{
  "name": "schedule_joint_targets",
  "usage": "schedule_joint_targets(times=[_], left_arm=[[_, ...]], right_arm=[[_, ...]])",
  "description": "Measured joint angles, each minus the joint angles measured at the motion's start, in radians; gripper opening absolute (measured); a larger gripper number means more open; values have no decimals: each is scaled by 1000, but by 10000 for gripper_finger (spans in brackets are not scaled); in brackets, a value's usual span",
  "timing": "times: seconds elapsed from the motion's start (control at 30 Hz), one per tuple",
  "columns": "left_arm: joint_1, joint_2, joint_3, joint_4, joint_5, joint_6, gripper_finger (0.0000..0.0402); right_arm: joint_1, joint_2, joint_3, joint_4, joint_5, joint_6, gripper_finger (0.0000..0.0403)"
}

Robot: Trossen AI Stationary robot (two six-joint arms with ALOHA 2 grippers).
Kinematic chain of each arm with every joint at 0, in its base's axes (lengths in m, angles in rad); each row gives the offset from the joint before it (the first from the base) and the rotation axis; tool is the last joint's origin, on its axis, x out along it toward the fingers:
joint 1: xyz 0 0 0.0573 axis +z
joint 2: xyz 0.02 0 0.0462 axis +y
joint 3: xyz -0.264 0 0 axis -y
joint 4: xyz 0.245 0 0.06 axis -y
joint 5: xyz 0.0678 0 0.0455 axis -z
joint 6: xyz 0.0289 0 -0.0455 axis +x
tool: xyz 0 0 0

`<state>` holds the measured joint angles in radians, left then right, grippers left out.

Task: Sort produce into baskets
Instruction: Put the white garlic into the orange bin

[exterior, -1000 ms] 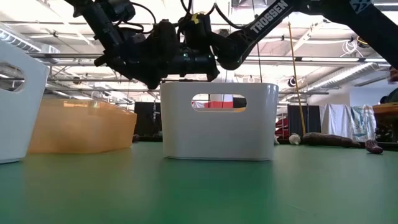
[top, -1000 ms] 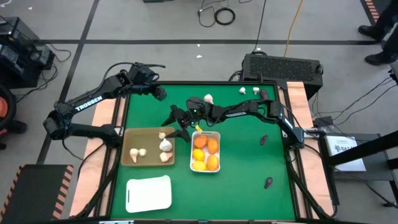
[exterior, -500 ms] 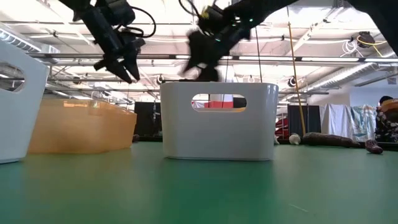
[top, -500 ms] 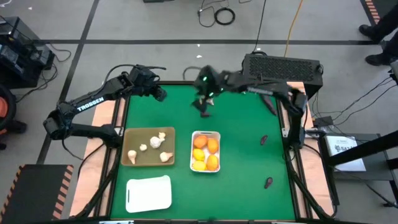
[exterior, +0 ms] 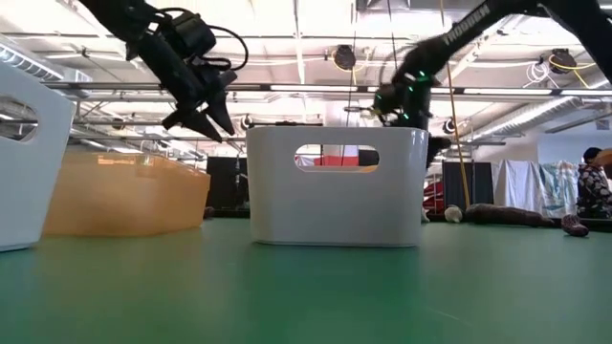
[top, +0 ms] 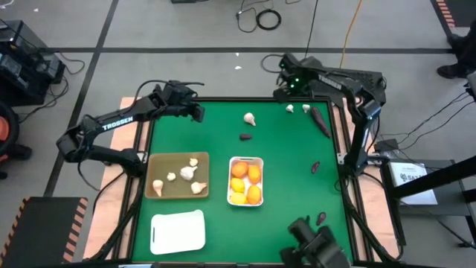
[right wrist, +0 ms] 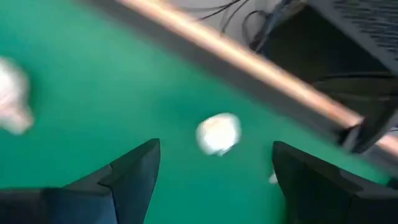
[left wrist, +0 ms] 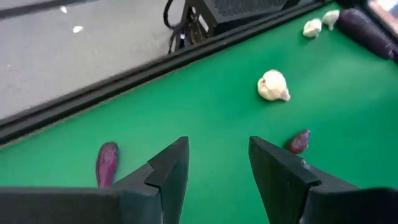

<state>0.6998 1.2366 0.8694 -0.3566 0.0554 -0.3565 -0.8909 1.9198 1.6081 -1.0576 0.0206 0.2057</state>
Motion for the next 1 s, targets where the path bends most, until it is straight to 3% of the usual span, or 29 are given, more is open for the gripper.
schedule_joint_targets(times=[0.33, 0.5, 0.77, 1.0], left_arm=[[-1, 37, 0, 38, 46, -10, 176], [-3, 38, 0, 36, 62, -101, 176], [-23, 38, 0, 36, 187, -308, 176], [-122, 38, 0, 35, 178, -419, 176]], right_arm=[[-69, 3, -164, 157, -27, 14, 297], [-64, 3, -239, 265, -27, 11, 297], [-60, 3, -311, 316, -26, -27, 297], [-56, -1, -404, 433, -24, -110, 297]])
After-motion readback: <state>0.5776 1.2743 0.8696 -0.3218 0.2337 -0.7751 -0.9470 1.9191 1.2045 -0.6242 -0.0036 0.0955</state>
